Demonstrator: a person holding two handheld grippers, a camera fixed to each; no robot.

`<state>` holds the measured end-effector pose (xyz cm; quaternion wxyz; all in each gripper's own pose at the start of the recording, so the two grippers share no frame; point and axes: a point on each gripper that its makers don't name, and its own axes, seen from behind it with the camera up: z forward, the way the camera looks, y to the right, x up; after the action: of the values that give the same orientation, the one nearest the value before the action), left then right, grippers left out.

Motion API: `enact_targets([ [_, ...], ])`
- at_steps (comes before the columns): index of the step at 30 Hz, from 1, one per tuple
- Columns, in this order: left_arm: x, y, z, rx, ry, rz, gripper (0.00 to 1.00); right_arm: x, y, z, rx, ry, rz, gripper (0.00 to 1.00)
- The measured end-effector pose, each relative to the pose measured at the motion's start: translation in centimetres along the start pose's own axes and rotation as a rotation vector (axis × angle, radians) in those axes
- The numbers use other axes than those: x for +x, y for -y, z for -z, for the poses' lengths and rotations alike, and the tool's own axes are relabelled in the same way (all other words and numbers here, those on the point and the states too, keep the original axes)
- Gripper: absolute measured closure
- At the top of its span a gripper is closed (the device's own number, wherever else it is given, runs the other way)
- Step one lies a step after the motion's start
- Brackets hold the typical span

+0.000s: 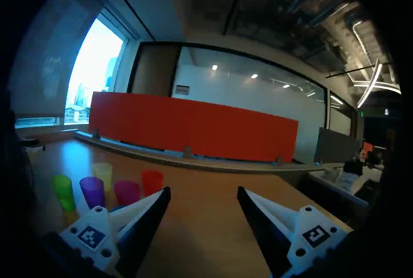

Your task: Pour water

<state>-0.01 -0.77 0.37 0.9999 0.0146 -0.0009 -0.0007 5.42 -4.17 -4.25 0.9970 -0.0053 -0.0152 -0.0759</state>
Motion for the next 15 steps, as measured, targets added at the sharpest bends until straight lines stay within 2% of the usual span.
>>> enact_targets([
  [8, 0.0, 0.0, 0.0, 0.001, 0.0, 0.0, 0.1, 0.2, -0.5, 0.4, 0.014, -0.022, -0.003, 0.0],
  [15, 0.0, 0.0, 0.0, 0.001, 0.0, -0.001, 0.1, 0.7, -1.2, 0.0, 0.015, -0.055, -0.005, 0.0],
])
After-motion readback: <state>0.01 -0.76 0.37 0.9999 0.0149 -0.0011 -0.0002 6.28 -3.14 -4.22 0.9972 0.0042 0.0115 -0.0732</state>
